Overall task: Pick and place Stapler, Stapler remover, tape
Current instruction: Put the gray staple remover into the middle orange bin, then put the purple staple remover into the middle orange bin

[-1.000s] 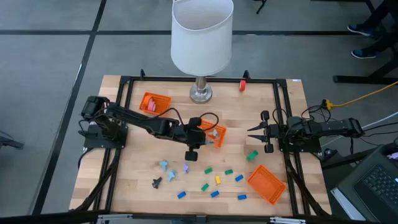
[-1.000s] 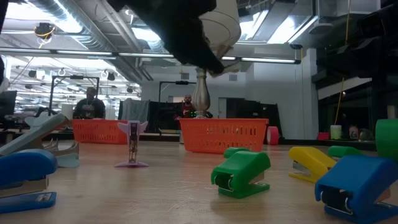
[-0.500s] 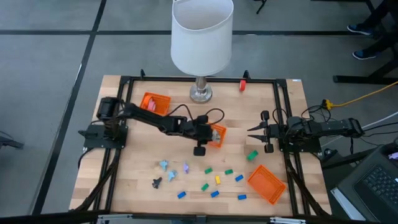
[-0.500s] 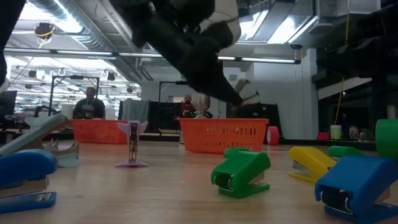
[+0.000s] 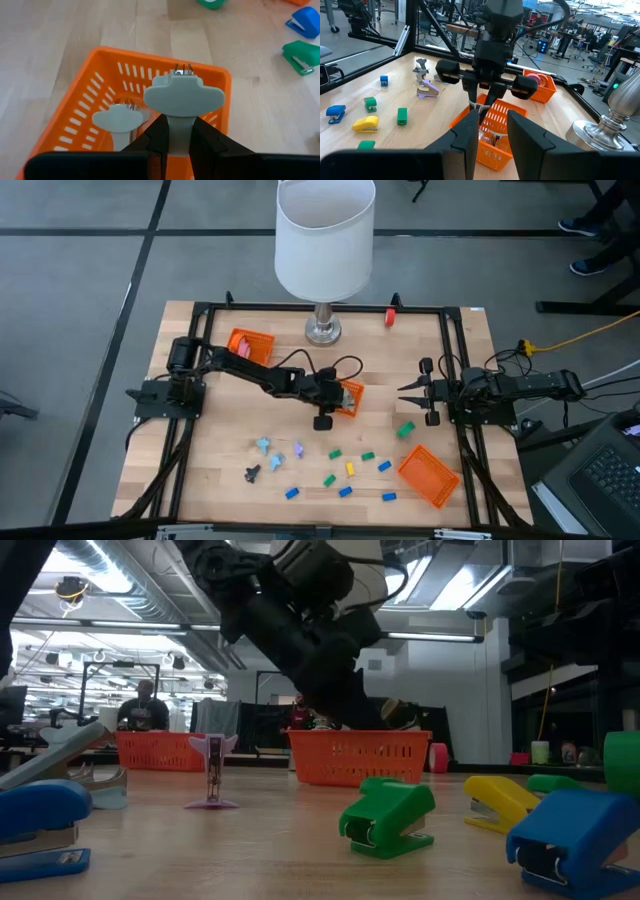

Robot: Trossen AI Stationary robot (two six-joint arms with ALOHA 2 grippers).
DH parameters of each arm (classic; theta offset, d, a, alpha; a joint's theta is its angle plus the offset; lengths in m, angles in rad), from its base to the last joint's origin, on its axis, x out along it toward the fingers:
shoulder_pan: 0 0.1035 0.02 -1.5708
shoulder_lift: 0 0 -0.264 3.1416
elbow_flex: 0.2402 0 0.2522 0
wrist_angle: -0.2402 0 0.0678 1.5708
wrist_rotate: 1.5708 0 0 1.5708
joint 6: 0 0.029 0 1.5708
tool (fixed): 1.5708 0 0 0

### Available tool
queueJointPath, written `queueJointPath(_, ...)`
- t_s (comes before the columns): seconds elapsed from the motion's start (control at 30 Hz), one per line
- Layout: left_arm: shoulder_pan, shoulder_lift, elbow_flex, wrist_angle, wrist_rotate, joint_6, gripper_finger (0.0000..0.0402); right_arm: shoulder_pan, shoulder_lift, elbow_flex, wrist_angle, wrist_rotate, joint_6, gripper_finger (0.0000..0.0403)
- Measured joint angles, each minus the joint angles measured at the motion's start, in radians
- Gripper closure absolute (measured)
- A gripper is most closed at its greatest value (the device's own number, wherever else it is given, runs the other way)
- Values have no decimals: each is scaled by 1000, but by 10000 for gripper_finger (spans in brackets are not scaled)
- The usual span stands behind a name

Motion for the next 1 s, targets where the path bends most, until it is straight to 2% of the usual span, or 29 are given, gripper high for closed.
queueJointPath(0.23, 0, 0, 0, -3, -2, -2, 340, 0, 0, 0, 0, 0, 0, 297)
queueJointPath(0.57, 0, 0, 0, -3, -2, -11, 344, 0, 0, 0, 0, 0, 0, 297)
queueJointPath(1.0, 0, 0, 0, -3, -26, -34, 299, 0, 0, 0, 0, 0, 0, 297)
